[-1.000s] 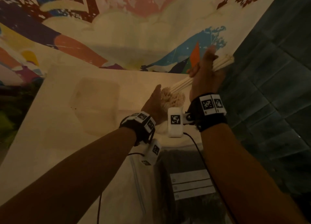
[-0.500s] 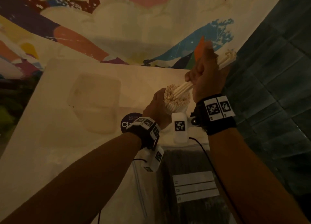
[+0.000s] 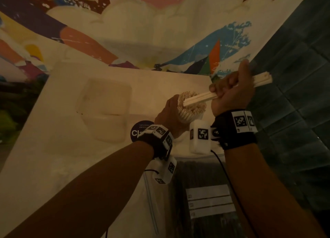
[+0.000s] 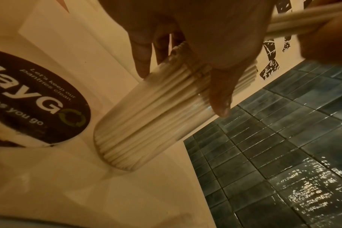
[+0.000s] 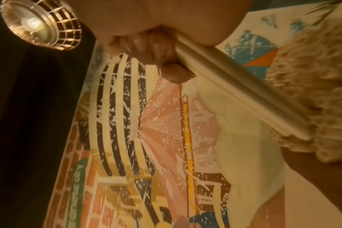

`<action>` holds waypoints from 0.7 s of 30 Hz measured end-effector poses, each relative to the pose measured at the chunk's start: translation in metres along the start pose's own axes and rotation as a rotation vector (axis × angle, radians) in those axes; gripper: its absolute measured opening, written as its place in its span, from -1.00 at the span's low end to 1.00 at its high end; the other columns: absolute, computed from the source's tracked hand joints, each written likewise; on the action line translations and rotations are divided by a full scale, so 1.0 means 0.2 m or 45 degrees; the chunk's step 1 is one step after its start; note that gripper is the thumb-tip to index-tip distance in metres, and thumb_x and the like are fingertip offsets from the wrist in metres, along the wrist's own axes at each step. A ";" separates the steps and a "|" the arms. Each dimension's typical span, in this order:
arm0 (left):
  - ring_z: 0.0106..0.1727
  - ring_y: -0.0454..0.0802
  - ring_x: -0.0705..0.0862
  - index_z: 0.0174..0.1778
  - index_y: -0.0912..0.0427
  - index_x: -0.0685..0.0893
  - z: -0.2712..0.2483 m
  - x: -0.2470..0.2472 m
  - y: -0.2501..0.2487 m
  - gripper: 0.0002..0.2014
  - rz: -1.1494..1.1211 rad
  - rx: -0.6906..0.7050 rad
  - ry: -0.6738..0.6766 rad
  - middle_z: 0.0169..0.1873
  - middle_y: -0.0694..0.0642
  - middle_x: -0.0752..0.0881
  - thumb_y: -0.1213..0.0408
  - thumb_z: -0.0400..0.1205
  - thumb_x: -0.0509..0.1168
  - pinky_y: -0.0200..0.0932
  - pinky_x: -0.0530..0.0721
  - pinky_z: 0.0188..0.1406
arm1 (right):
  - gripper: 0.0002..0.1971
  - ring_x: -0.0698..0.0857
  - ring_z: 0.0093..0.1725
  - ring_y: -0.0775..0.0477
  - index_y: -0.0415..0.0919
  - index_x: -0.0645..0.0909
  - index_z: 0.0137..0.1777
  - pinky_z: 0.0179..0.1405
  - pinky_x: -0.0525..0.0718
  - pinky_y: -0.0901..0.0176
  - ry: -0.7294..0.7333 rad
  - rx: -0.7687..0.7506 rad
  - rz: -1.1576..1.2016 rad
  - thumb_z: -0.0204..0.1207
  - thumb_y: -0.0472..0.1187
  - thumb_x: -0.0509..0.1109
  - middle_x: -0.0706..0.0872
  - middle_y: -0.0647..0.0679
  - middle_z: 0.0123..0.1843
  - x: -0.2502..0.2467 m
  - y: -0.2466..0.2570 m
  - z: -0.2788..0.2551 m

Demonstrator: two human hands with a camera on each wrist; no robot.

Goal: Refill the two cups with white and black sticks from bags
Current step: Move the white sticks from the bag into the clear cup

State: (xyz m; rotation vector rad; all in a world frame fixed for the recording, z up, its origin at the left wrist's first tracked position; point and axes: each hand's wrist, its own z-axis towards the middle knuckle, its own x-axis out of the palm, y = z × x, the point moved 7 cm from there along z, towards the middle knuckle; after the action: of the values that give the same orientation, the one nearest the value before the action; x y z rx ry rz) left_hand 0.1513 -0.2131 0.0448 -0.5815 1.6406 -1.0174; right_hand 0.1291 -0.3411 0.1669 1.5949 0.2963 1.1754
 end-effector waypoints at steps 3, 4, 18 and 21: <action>0.34 0.21 0.54 0.55 -0.10 0.10 0.01 0.01 0.01 -0.03 0.006 -0.033 0.007 0.51 -0.02 0.31 0.02 0.32 0.56 0.07 0.52 0.23 | -0.50 0.16 -0.63 -0.03 -0.11 0.22 -0.52 -0.52 0.38 0.23 -0.051 -0.035 0.047 0.65 -0.02 0.23 0.17 0.01 -0.64 -0.05 0.03 0.06; 0.34 0.21 0.54 0.54 -0.10 0.10 0.01 0.01 0.02 -0.03 0.003 -0.041 0.006 0.51 -0.02 0.32 0.02 0.32 0.56 0.06 0.52 0.23 | -0.49 0.16 -0.64 -0.02 -0.11 0.22 -0.53 -0.52 0.37 0.23 -0.053 -0.039 0.062 0.65 -0.01 0.22 0.17 0.02 -0.65 -0.05 0.04 0.06; 0.33 0.11 0.56 0.49 -0.16 0.19 0.02 0.02 0.04 0.07 -0.056 -0.051 -0.022 0.45 -0.08 0.39 -0.11 0.09 0.62 0.18 0.59 0.28 | -0.50 0.15 -0.65 0.00 -0.07 0.24 -0.55 -0.56 0.32 0.26 -0.204 0.105 0.178 0.62 0.01 0.24 0.17 0.02 -0.66 -0.20 -0.03 0.10; 0.31 0.08 0.56 0.47 -0.16 0.21 0.03 0.03 0.04 0.10 -0.054 -0.044 -0.019 0.42 -0.10 0.38 -0.15 0.03 0.61 0.16 0.61 0.26 | -0.49 0.16 -0.63 -0.01 -0.07 0.25 -0.55 -0.56 0.32 0.26 -0.238 0.102 0.164 0.62 0.04 0.25 0.17 0.01 -0.65 -0.22 -0.01 0.13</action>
State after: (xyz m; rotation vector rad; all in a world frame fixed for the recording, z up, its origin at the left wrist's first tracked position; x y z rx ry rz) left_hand 0.1558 -0.2144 0.0342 -0.6480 1.6419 -1.0150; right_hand 0.1286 -0.3871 0.1443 1.8020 0.1220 1.1128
